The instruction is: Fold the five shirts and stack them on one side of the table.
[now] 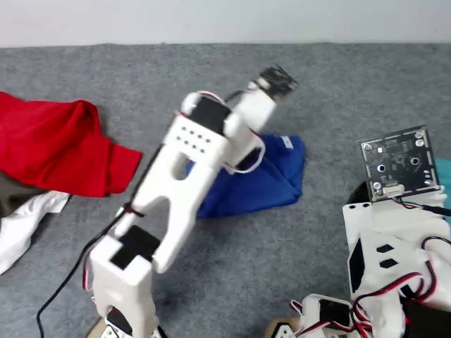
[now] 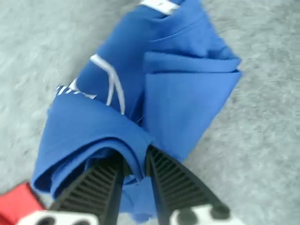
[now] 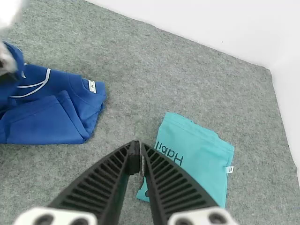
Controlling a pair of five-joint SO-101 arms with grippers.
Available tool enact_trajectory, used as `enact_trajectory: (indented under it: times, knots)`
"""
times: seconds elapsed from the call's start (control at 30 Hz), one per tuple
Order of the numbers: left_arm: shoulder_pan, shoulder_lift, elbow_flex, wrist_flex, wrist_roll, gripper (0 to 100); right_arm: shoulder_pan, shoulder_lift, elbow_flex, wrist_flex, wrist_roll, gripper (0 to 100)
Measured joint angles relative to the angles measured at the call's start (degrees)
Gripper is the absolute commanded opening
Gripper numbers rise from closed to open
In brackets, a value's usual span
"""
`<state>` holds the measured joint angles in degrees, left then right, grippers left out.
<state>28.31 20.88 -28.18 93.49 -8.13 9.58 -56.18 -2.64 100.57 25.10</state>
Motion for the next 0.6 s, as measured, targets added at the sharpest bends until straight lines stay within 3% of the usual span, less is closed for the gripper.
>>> enact_trajectory:
  times: [0.6]
  knots:
    - [7.2,25.7,-31.0,-2.0,3.2,3,0.0,0.0,0.4,0.0,0.0,1.1]
